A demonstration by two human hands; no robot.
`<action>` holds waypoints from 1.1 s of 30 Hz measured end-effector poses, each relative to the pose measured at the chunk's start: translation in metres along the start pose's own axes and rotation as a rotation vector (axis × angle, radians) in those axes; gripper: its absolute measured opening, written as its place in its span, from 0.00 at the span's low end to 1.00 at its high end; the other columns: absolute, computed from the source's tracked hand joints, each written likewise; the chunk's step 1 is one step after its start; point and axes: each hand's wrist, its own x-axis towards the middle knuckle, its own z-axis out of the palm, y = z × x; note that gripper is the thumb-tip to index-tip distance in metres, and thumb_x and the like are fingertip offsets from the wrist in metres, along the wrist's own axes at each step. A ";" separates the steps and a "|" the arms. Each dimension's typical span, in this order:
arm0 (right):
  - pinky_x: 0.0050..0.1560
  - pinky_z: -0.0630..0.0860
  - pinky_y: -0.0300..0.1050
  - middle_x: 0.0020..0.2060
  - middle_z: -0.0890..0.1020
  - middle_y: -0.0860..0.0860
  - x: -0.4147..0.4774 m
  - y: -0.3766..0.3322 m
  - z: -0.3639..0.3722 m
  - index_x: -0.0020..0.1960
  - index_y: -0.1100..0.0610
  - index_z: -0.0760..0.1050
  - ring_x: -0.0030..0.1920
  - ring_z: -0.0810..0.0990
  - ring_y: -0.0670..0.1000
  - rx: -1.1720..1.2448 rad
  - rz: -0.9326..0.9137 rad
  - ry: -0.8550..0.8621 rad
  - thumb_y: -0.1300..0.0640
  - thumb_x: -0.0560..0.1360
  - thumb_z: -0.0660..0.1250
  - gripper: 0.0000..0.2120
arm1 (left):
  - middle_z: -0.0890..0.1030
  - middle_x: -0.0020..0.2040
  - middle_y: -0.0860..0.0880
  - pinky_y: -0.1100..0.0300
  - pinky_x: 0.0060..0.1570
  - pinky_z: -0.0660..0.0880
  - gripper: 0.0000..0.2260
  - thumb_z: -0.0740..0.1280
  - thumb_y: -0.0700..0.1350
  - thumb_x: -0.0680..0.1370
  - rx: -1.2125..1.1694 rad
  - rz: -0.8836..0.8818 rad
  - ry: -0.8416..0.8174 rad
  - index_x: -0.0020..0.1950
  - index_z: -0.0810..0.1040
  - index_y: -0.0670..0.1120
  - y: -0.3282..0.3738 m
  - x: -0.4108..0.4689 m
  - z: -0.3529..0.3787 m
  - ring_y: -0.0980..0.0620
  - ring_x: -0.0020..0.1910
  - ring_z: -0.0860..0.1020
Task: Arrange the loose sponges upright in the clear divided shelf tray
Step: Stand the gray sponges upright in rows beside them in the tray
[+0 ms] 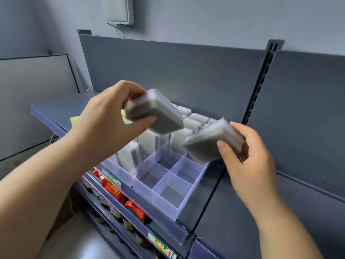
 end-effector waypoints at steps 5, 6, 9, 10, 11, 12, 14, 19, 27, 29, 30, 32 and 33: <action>0.48 0.69 0.25 0.52 0.78 0.38 0.011 -0.016 0.031 0.54 0.37 0.71 0.54 0.75 0.38 -0.115 0.067 0.065 0.55 0.72 0.68 0.16 | 0.75 0.40 0.60 0.74 0.43 0.65 0.18 0.74 0.54 0.65 -0.108 0.132 -0.295 0.48 0.70 0.55 -0.045 0.045 0.015 0.56 0.39 0.73; 0.49 0.70 0.25 0.52 0.78 0.38 0.012 -0.019 0.036 0.55 0.37 0.72 0.54 0.76 0.38 -0.142 0.083 0.080 0.54 0.72 0.68 0.16 | 0.75 0.40 0.61 0.73 0.42 0.66 0.18 0.73 0.55 0.63 -0.129 0.156 -0.343 0.47 0.69 0.56 -0.053 0.051 0.018 0.57 0.39 0.73; 0.48 0.72 0.30 0.53 0.78 0.38 0.011 -0.027 0.046 0.57 0.38 0.72 0.54 0.76 0.39 -0.219 0.137 0.126 0.53 0.72 0.67 0.17 | 0.74 0.39 0.63 0.66 0.41 0.69 0.18 0.70 0.59 0.61 -0.163 0.235 -0.428 0.45 0.67 0.59 -0.072 0.069 0.025 0.57 0.41 0.74; 0.48 0.72 0.31 0.53 0.78 0.38 0.010 -0.030 0.049 0.58 0.39 0.72 0.54 0.76 0.39 -0.242 0.154 0.152 0.53 0.72 0.67 0.17 | 0.73 0.39 0.64 0.65 0.41 0.69 0.18 0.70 0.60 0.61 -0.178 0.259 -0.446 0.45 0.67 0.59 -0.077 0.075 0.028 0.57 0.41 0.74; 0.48 0.71 0.32 0.54 0.78 0.38 0.008 -0.031 0.052 0.59 0.40 0.72 0.54 0.76 0.39 -0.264 0.169 0.180 0.53 0.72 0.67 0.17 | 0.73 0.39 0.64 0.65 0.41 0.69 0.19 0.70 0.60 0.61 -0.196 0.287 -0.459 0.46 0.67 0.58 -0.081 0.080 0.030 0.57 0.42 0.74; 0.48 0.70 0.30 0.54 0.78 0.38 0.005 -0.033 0.055 0.60 0.41 0.72 0.54 0.75 0.38 -0.286 0.182 0.203 0.54 0.72 0.67 0.18 | 0.74 0.40 0.64 0.65 0.41 0.69 0.19 0.71 0.59 0.62 -0.213 0.313 -0.472 0.46 0.68 0.58 -0.085 0.085 0.032 0.57 0.42 0.74; 0.46 0.68 0.24 0.54 0.76 0.36 0.000 -0.036 0.060 0.60 0.41 0.72 0.54 0.74 0.36 -0.345 0.203 0.232 0.54 0.72 0.67 0.18 | 0.75 0.42 0.63 0.65 0.43 0.70 0.18 0.72 0.58 0.63 -0.251 0.355 -0.508 0.47 0.69 0.57 -0.090 0.092 0.036 0.57 0.44 0.75; 0.50 0.68 0.28 0.55 0.74 0.35 -0.013 -0.042 0.066 0.60 0.41 0.72 0.57 0.71 0.36 -0.486 0.228 0.254 0.52 0.71 0.65 0.18 | 0.78 0.46 0.60 0.63 0.46 0.71 0.19 0.71 0.57 0.64 -0.294 0.470 -0.622 0.51 0.71 0.57 -0.092 0.096 0.047 0.56 0.46 0.76; 0.54 0.67 0.29 0.55 0.71 0.31 -0.013 -0.040 0.074 0.63 0.42 0.70 0.56 0.70 0.35 -0.575 0.265 0.194 0.53 0.73 0.66 0.19 | 0.76 0.47 0.62 0.62 0.49 0.71 0.19 0.71 0.58 0.68 -0.161 0.640 -0.709 0.56 0.70 0.58 -0.081 0.096 0.061 0.58 0.49 0.74; 0.53 0.65 0.25 0.55 0.70 0.30 -0.013 -0.037 0.075 0.63 0.42 0.69 0.56 0.68 0.33 -0.604 0.269 0.166 0.53 0.74 0.65 0.19 | 0.77 0.49 0.59 0.58 0.48 0.73 0.19 0.71 0.59 0.68 -0.140 0.675 -0.731 0.55 0.70 0.58 -0.079 0.096 0.067 0.55 0.47 0.74; 0.52 0.64 0.22 0.56 0.69 0.29 -0.013 -0.036 0.076 0.63 0.42 0.69 0.56 0.67 0.31 -0.617 0.269 0.151 0.53 0.74 0.65 0.19 | 0.78 0.49 0.58 0.57 0.48 0.73 0.18 0.71 0.59 0.68 -0.129 0.691 -0.745 0.54 0.70 0.58 -0.077 0.095 0.070 0.55 0.47 0.74; 0.50 0.61 0.18 0.56 0.69 0.30 -0.013 -0.033 0.076 0.64 0.42 0.69 0.56 0.66 0.30 -0.635 0.270 0.123 0.53 0.74 0.65 0.19 | 0.79 0.49 0.56 0.57 0.47 0.73 0.19 0.71 0.58 0.69 -0.105 0.719 -0.777 0.55 0.70 0.57 -0.073 0.094 0.075 0.54 0.46 0.74; 0.50 0.61 0.18 0.56 0.69 0.31 -0.012 -0.032 0.076 0.64 0.42 0.69 0.56 0.66 0.30 -0.644 0.272 0.111 0.53 0.75 0.65 0.19 | 0.79 0.49 0.55 0.57 0.46 0.73 0.19 0.71 0.58 0.69 -0.092 0.730 -0.787 0.56 0.70 0.56 -0.071 0.094 0.077 0.54 0.45 0.74</action>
